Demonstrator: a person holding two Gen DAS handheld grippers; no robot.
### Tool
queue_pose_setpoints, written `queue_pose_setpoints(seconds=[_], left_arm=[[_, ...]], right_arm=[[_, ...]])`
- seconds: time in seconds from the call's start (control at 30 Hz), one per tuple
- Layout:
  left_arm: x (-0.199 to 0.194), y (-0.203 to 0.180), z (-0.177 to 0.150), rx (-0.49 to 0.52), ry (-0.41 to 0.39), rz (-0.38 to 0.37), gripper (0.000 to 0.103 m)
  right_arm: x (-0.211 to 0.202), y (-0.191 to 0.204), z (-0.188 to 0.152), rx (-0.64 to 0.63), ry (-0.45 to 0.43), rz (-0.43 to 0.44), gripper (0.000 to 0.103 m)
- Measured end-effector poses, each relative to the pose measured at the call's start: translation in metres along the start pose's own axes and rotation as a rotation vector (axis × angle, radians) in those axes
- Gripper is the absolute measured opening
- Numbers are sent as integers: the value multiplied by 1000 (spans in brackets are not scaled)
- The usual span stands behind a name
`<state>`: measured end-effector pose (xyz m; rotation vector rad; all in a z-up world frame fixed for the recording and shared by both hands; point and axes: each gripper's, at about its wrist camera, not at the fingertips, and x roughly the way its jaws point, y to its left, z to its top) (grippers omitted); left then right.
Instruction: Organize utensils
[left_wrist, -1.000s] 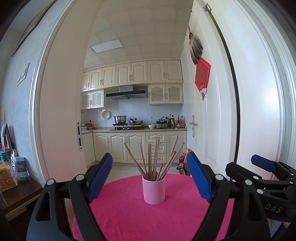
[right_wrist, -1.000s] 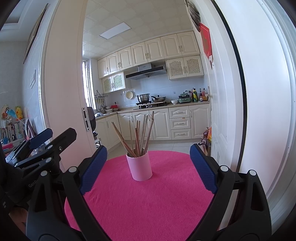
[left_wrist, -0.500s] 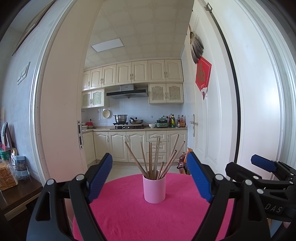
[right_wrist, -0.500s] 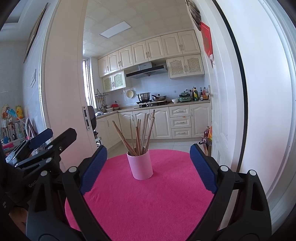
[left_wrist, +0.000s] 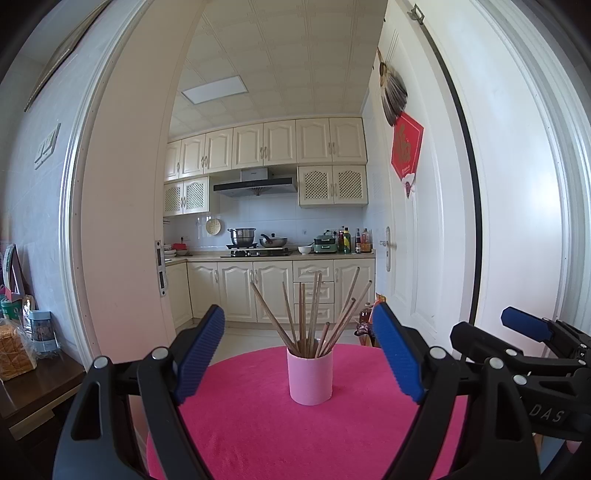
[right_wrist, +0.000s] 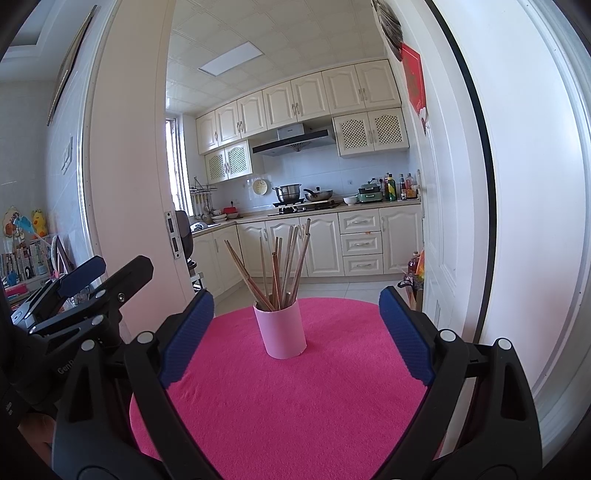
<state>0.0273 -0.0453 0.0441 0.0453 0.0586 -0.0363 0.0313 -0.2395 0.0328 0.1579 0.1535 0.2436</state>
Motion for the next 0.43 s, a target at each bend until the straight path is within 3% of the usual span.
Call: queue_pose_setpoints(seconds=[0.27,0.43], left_arm=[[15,2,-5,1,32,15,81],[40,6,-16,-4,106,42,81]], right_arm=[[17,-3,-2,-2,28,10,89],[41,-7,-7,-17,76,12,89]])
